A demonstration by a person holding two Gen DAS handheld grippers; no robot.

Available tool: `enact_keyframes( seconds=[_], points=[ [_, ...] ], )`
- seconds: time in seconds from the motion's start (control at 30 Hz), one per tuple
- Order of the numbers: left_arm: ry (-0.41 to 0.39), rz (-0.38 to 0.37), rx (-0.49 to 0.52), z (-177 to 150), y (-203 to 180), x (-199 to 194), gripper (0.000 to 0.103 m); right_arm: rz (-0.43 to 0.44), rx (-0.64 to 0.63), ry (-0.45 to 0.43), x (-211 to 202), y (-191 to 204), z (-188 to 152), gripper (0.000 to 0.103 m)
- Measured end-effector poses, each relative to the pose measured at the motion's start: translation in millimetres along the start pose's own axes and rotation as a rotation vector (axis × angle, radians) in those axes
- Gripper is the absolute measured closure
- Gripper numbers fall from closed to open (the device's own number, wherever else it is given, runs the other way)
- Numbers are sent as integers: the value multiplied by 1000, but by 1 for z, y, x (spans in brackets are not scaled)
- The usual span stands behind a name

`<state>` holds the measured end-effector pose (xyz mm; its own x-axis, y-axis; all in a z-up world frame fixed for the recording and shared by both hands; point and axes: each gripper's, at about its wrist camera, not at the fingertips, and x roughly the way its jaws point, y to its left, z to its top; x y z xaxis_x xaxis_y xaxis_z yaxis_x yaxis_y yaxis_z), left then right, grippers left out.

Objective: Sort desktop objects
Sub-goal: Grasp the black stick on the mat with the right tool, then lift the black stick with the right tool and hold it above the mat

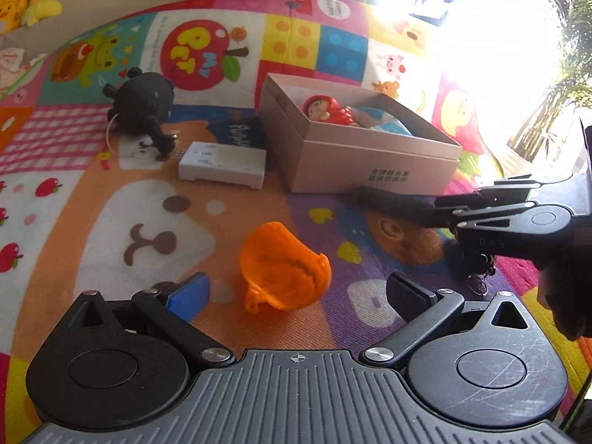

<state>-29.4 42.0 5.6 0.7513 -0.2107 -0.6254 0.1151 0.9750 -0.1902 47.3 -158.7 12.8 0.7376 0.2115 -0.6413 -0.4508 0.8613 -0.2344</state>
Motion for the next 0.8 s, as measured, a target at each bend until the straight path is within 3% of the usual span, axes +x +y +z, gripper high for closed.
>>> enact_keyframes(
  seconds=[0.1, 0.17, 0.23, 0.33, 0.5, 0.7, 0.8],
  points=[
    [0, 1, 11, 0, -5, 1, 0, -125, 53, -14, 4, -21, -1, 73],
    [1, 11, 4, 0, -5, 3, 0, -92, 119, -12, 1, -31, 0, 62],
    [1, 22, 6, 1, -6, 4, 0, -40, 165, -25, -5, -33, 0, 36],
    [1, 40, 17, 1, -8, 5, 0, 9, 183, -37, -9, -20, 5, 16],
    [-8, 59, 26, -1, -10, 3, 0, 48, 255, 39, 13, 5, 20, 13],
    [-12, 59, 12, -1, -8, 3, 0, 34, 318, 121, 47, 19, 31, 13],
    [-13, 58, 9, -2, -7, 3, 0, 10, 289, 91, 46, 24, 30, 27]
  ],
)
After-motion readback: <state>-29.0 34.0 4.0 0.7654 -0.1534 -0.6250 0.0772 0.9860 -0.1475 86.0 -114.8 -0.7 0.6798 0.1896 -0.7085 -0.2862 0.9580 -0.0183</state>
